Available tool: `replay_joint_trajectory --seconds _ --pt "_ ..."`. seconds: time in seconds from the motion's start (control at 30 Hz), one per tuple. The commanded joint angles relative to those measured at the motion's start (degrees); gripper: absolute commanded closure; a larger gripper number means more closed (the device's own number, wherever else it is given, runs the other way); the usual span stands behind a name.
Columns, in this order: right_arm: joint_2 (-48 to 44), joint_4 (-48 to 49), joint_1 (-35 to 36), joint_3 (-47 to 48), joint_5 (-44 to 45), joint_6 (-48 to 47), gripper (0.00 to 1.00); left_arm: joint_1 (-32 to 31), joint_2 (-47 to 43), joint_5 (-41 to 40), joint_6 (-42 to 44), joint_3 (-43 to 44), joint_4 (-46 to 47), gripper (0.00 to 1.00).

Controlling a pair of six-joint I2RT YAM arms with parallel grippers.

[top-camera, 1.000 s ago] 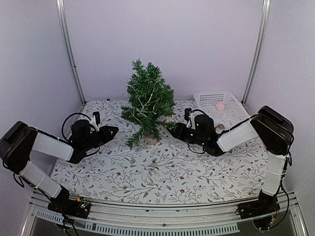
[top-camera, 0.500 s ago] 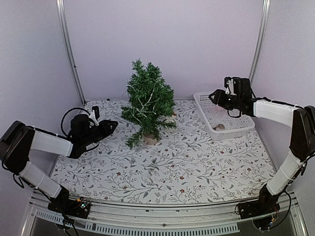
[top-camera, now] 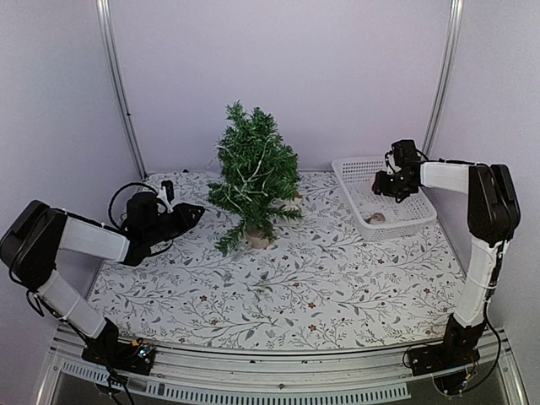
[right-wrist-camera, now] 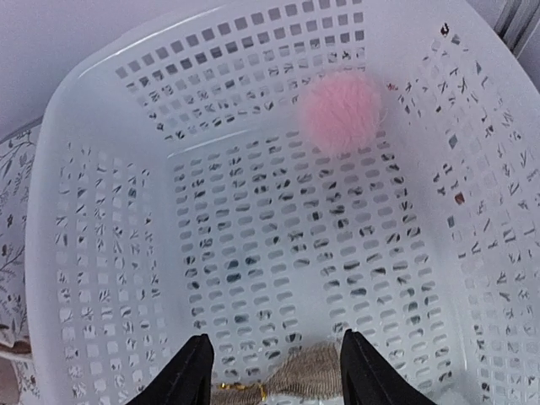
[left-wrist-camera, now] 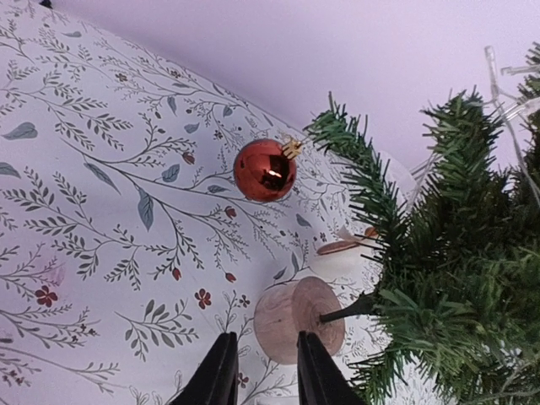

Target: Decorate the small christmas tree

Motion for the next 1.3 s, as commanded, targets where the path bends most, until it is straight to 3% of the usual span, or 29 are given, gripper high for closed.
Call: replay_joint_trajectory --seconds 0.0,0.27,0.43,0.73,1.03,1.13,1.27 --pt "8.7 2.22 -0.55 9.96 8.66 -1.52 0.45 0.73 2.33 1.08 0.05 2.68 -0.43 0.74" --pt "21.19 1.88 -1.89 23.23 12.69 -0.58 0.32 0.73 3.43 0.23 -0.22 3.92 -0.44 0.73" --pt "28.32 -2.14 -3.28 35.04 12.38 -1.58 0.32 0.71 4.62 0.08 -0.69 4.47 -0.32 0.73" --pt "35.68 -7.84 -4.88 47.19 8.44 -1.71 0.33 0.76 6.89 0.25 -0.76 5.82 -0.05 0.73" --pt "38.63 -12.45 -5.97 50.03 3.4 -2.8 0.35 1.36 8.68 1.23 -0.64 7.0 0.44 0.72" --pt "39.98 -14.83 -6.56 51.98 2.27 -2.61 0.4 1.69 9.16 1.8 -0.55 7.31 0.6 0.73" --pt "40.58 -15.53 -6.98 52.6 1.5 -2.29 0.55 2.14 9.37 2.25 -0.39 7.6 0.59 0.72"
